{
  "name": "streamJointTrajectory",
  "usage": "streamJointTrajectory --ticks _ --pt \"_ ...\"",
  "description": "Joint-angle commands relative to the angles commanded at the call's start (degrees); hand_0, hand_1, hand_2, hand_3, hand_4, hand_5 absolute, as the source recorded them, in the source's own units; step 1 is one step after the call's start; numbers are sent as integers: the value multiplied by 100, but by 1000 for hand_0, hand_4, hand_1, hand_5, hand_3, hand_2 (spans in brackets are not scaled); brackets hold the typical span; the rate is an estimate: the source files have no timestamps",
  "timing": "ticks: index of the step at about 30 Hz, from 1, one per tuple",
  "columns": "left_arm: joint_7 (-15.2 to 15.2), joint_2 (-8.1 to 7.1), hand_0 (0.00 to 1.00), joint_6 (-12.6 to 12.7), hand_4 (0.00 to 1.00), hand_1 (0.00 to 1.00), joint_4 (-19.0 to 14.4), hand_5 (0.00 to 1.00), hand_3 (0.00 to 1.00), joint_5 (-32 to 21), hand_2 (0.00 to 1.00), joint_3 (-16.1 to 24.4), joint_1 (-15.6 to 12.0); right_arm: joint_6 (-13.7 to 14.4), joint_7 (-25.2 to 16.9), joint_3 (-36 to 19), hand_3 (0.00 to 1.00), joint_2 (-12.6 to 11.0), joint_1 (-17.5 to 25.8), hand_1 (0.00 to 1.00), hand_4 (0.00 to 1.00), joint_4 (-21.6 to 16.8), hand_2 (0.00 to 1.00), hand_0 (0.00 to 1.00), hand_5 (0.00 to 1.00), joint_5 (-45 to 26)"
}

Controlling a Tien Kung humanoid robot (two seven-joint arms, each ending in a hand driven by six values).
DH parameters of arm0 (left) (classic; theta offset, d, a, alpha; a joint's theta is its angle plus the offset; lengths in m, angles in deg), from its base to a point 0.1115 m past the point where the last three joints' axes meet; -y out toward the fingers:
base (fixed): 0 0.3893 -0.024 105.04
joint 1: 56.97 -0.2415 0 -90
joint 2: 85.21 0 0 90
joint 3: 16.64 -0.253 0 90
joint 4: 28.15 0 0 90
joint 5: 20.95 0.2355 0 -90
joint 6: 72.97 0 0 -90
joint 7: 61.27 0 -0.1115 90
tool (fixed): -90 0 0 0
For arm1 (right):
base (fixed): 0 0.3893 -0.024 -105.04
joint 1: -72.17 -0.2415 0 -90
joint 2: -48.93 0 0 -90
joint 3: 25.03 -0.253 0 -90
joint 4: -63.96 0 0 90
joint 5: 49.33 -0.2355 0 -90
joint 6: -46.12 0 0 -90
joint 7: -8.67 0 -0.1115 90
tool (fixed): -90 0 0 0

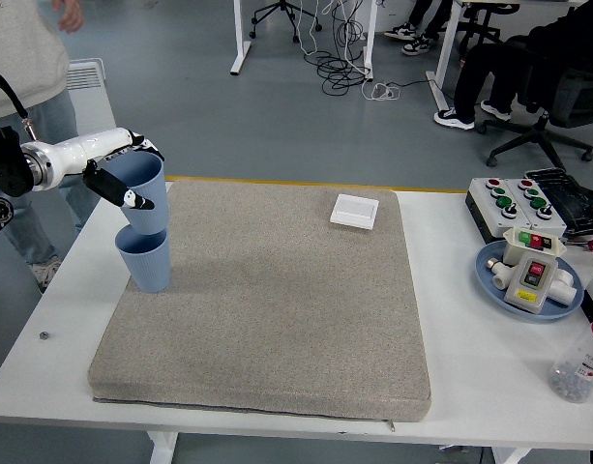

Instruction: Push cup pick cup insert cup

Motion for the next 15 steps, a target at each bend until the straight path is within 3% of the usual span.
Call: streamJointTrajectory --ticks 15 --pt "-52 37 492 -37 518 547 100 11 431 100 555 -176 -44 8 4 -9 621 -1 21 656 198 0 686 763 615 25"
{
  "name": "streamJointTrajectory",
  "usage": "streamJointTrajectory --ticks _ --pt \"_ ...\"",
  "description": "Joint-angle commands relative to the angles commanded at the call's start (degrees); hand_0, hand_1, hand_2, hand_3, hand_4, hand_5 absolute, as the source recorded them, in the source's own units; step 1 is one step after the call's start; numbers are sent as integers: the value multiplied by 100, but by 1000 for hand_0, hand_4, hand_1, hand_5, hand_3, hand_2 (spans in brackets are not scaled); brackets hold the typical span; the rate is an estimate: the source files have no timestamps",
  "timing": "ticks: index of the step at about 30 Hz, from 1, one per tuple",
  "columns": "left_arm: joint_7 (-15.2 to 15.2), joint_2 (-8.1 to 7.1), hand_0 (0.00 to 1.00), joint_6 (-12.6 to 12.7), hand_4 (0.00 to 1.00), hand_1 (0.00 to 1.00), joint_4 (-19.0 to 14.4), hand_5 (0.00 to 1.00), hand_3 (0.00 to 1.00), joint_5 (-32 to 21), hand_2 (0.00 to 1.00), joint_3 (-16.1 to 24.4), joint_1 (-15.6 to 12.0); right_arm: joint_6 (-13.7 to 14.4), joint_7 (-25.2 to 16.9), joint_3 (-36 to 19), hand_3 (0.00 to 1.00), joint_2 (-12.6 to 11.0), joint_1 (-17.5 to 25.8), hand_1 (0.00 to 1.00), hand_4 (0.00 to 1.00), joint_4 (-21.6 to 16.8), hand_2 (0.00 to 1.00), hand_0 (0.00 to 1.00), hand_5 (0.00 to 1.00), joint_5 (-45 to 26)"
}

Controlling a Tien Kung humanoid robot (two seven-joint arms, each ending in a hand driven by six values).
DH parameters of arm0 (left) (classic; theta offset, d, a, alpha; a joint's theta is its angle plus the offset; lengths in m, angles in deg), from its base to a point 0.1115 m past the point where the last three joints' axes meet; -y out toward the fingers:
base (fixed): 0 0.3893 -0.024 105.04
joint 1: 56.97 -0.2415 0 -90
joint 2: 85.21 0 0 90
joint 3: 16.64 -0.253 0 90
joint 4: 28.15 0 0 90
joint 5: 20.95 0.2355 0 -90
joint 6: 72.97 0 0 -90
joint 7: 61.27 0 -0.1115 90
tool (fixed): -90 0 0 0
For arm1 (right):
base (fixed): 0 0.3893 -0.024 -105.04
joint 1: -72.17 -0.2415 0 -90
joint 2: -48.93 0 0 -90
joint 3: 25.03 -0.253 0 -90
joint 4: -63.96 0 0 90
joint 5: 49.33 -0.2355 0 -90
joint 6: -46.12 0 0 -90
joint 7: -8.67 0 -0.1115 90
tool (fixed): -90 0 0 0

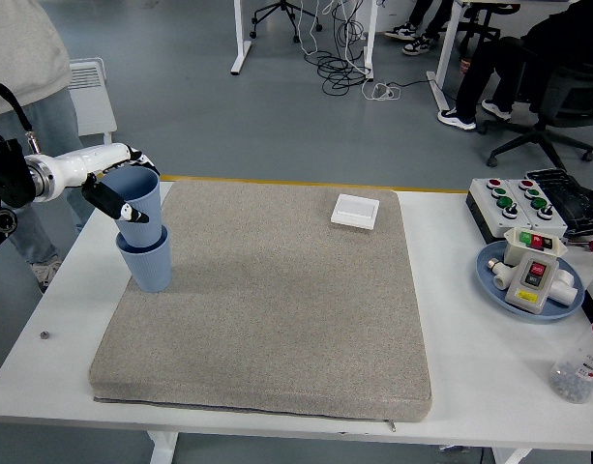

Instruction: Push cup pick cup insert cup

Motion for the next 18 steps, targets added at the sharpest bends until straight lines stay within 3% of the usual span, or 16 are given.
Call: streamJointTrajectory --ticks 8,9,14,15,18 --pt "-3 56 491 33 545 555 141 2 436 8 568 -124 26 -2 -6 3 621 -2 -10 656 197 0 686 762 615 -8" --pt "6 65 488 45 799 646 184 160 518 6 704 -129 26 -3 -9 9 621 -3 -13 656 198 0 687 763 615 -17" --pt "9 71 488 34 799 646 255 160 518 -15 704 -118 22 -3 -11 10 621 -3 -18 656 198 0 687 763 615 -28" --pt "-26 72 638 8 890 756 285 316 791 -61 910 -99 20 -5 -10 15 621 -4 -19 656 198 0 686 763 615 -33" --pt "-64 73 638 -28 890 756 327 316 791 -137 910 -82 20 -6 -8 21 621 -6 -21 656 198 0 686 763 615 -38"
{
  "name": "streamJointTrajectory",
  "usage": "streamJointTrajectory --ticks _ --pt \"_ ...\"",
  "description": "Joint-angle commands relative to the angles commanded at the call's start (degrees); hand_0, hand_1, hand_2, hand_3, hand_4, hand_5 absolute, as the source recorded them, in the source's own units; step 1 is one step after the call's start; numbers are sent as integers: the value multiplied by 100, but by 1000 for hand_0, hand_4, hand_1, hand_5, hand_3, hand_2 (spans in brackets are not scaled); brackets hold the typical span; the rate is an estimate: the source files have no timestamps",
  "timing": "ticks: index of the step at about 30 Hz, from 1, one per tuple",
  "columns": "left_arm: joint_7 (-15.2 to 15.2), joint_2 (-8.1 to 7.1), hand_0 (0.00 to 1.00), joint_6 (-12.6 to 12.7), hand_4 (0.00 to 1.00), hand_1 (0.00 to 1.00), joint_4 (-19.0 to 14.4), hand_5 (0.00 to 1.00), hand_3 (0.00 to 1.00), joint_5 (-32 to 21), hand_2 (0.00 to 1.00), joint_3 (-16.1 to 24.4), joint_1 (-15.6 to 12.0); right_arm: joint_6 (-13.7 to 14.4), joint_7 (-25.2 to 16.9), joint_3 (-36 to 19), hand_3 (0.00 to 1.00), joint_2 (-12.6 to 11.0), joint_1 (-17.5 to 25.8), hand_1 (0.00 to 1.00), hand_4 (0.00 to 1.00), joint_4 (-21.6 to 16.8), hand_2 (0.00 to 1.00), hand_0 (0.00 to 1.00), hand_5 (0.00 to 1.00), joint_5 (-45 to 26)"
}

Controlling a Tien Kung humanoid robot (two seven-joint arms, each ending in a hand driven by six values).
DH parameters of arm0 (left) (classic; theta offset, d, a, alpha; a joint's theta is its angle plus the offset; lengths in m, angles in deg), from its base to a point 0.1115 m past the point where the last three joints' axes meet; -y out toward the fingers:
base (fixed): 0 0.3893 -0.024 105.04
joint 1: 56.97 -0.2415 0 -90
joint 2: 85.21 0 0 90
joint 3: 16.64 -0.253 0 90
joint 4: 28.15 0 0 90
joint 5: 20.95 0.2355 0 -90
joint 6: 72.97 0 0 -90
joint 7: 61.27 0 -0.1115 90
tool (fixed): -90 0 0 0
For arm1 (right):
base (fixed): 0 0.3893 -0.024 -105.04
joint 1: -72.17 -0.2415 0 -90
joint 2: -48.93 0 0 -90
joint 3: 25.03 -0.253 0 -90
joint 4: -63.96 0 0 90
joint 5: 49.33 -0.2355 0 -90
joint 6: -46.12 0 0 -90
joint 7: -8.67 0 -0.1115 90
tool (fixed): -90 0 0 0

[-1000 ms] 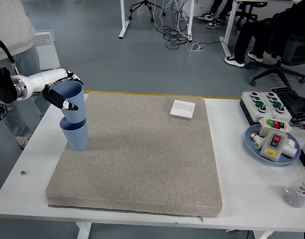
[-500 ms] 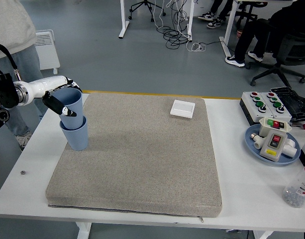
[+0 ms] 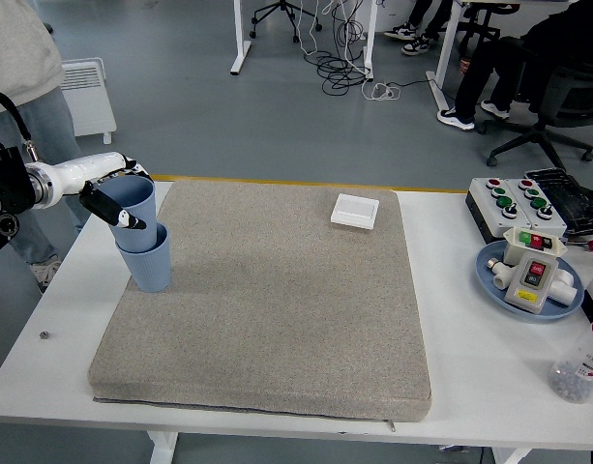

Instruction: Push cup pick cup insert cup

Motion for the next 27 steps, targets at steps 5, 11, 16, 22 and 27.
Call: streamJointTrajectory --ticks 5,11,16,22,27 --pt "12 17 740 5 998 828 42 572 923 -135 997 14 3 -4 3 -1 621 -3 -6 655 198 0 687 762 615 9" --pt "61 38 785 59 998 875 72 608 998 -225 998 29 -7 -8 -2 0 620 -5 -13 655 198 0 686 762 615 5" --pt "87 37 829 84 998 901 65 632 998 -252 998 27 -12 -10 -6 -1 620 -6 -17 655 199 0 686 762 614 2" --pt "203 27 841 182 998 907 51 648 998 -230 998 144 -19 -11 -9 -2 620 -6 -19 655 199 0 686 762 615 -2" --pt "875 -8 678 737 848 725 -40 515 725 -193 785 308 -60 -12 -11 -8 620 -5 -19 655 199 0 686 762 614 -1"
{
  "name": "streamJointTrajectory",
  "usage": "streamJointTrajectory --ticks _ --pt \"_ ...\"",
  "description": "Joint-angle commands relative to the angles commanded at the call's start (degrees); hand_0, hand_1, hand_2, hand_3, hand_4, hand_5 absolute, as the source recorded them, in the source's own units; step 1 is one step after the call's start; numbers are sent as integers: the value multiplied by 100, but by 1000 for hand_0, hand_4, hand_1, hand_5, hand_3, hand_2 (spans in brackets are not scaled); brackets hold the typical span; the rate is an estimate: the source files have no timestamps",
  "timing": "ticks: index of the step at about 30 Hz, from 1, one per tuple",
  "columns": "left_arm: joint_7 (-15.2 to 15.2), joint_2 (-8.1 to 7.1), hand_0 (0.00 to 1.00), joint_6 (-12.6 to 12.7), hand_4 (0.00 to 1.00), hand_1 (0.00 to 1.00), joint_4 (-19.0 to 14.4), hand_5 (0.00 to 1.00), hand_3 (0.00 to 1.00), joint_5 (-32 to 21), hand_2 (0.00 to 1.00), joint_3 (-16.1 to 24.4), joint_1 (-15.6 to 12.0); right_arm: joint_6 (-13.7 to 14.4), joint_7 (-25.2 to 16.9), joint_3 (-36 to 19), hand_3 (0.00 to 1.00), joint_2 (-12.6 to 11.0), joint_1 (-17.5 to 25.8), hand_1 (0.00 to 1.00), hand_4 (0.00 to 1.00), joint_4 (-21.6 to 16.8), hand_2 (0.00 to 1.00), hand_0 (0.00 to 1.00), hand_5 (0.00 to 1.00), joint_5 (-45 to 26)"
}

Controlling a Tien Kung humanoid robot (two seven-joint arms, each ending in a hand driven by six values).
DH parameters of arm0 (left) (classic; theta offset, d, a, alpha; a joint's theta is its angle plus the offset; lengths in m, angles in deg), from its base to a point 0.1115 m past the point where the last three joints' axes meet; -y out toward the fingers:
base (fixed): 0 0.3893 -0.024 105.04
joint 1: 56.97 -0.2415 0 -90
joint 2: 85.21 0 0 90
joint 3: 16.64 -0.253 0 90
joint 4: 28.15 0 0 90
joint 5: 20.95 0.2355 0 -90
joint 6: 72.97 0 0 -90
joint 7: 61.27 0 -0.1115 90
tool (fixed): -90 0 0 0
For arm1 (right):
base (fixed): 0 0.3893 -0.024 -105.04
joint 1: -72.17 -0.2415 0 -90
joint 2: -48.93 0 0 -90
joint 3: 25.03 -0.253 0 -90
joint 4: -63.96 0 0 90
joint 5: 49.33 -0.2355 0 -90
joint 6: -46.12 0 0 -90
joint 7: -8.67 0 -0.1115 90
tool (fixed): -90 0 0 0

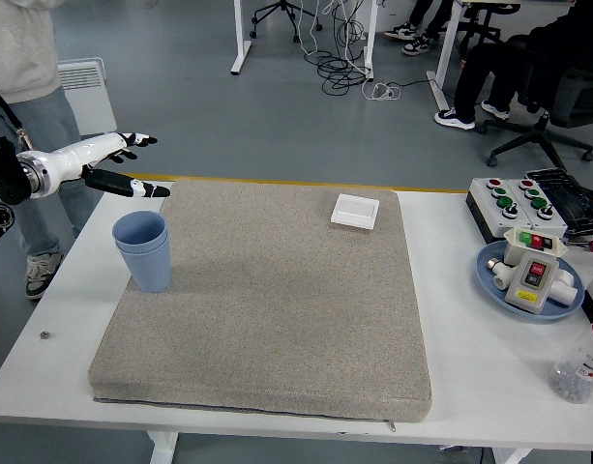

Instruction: Push cup pick cup insert cup

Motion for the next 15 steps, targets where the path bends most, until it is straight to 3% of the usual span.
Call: streamJointTrajectory --ticks 5,6,8,10,11,12,15 --pt "1177 -15 678 1171 848 725 -262 515 725 -826 785 364 -108 -1 1 -11 620 2 0 655 199 0 686 762 614 15" --pt "1400 -13 500 1389 672 536 -358 476 480 -1034 513 481 -135 1 2 -16 620 1 1 655 199 0 686 762 613 23" --pt "1781 -13 500 1762 672 536 -451 476 480 -1400 513 597 -162 3 3 -21 620 0 2 655 199 0 686 762 613 30" --pt "1780 -16 500 1883 672 536 -554 476 480 -1725 513 655 -209 7 4 -27 620 0 5 655 199 0 686 762 613 34" --pt "1750 -18 500 1892 672 536 -592 476 480 -1877 513 665 -231 8 4 -30 620 0 6 655 199 0 686 762 613 35" --pt "1691 -9 494 1880 606 529 -668 537 471 -2004 498 696 -285 10 2 -33 619 0 7 656 199 0 685 762 612 35" --pt "1515 28 494 1830 606 529 -911 537 471 -2550 498 838 -455 11 -4 -45 619 -1 5 656 199 0 685 762 612 34"
